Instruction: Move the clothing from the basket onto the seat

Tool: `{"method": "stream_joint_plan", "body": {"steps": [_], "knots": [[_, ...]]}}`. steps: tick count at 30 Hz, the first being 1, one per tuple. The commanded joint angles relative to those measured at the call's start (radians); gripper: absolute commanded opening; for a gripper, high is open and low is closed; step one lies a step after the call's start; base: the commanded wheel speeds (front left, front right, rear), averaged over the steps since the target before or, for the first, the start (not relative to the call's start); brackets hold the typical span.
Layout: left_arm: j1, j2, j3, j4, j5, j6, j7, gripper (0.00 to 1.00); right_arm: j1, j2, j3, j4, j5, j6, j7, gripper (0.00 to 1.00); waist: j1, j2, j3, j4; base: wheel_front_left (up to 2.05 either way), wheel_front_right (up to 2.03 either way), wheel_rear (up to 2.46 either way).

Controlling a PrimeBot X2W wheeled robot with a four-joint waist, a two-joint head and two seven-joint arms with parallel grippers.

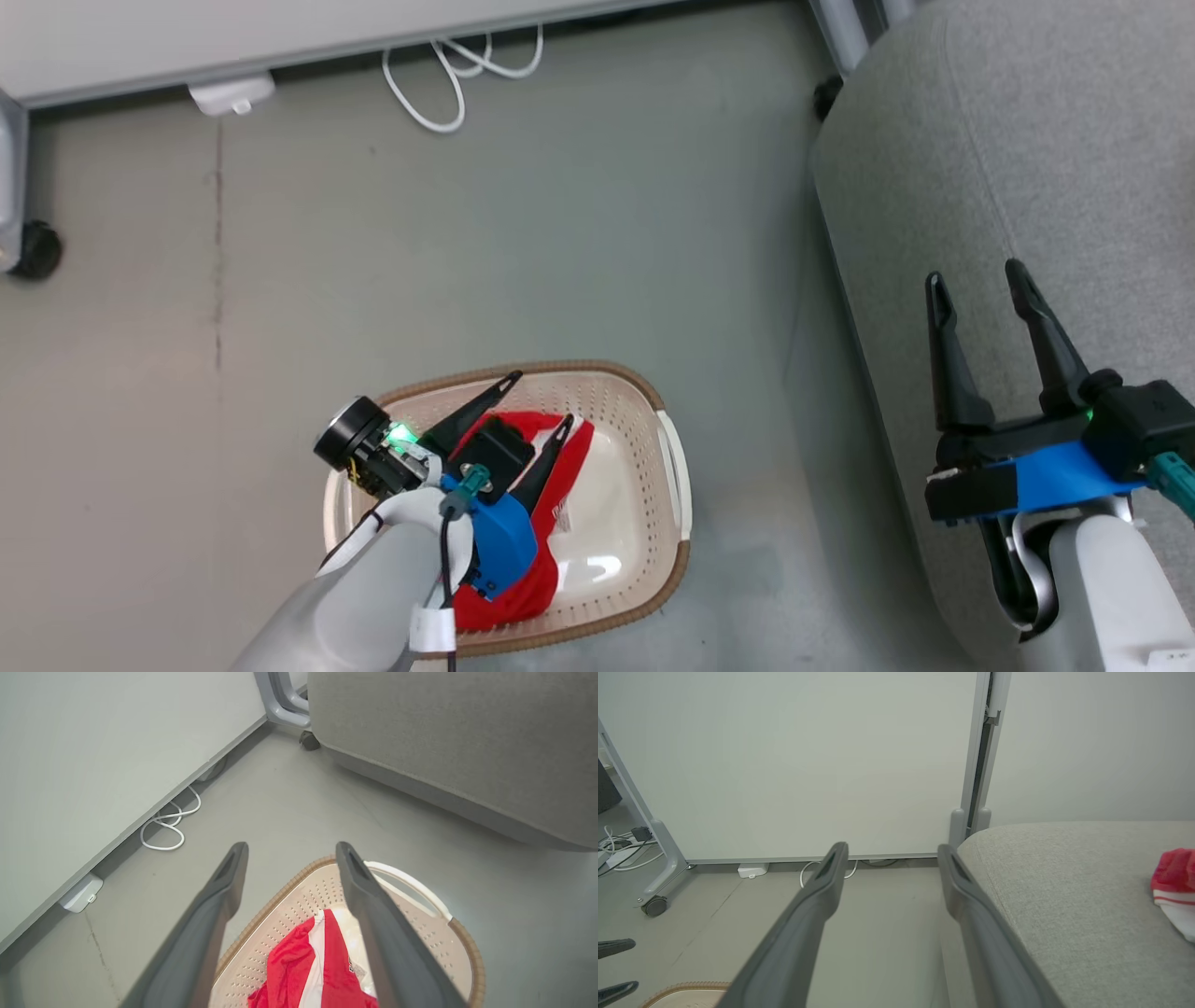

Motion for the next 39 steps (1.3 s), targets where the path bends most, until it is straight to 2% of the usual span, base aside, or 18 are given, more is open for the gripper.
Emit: {"method": "stream_joint_plan", "body": {"steps": [1,10,19,23,39], "knots": [[-0.035,0.007,-0.034,0.029,-0.014,0.0,-0.003,1.0,-0.024,-0.002,0.002,-0.007,0.006,0.0,-0.003,1.0,-0.0003,0.0,0.054,-0.02,0.0,0.0,0.0],[-0.17,0.017,-0.307,0.242,-0.103,0.0,0.003,1.0,-0.115,-0.005,0.027,-0.03,0.009,0.0,-0.003,1.0,-0.0003,0.0,0.191,-0.064,0.0,0.0,0.0],[-0.259,0.027,-0.503,0.362,-0.207,0.0,0.108,1.0,-0.196,-0.018,0.035,-0.068,0.008,0.0,-0.003,1.0,-0.0003,0.0,0.33,-0.089,0.0,0.0,0.0],[-0.294,0.03,-0.529,0.38,-0.227,0.0,0.145,1.0,-0.218,-0.023,0.033,-0.085,0.006,0.0,-0.003,1.0,-0.0003,0.0,0.378,-0.09,0.0,0.0,0.0],[-0.448,0.038,-0.566,0.434,-0.171,0.0,0.322,1.0,-0.288,-0.03,0.043,-0.19,-0.008,0.0,-0.003,1.0,-0.0003,0.0,0.597,-0.089,0.0,0.0,0.0]]}}
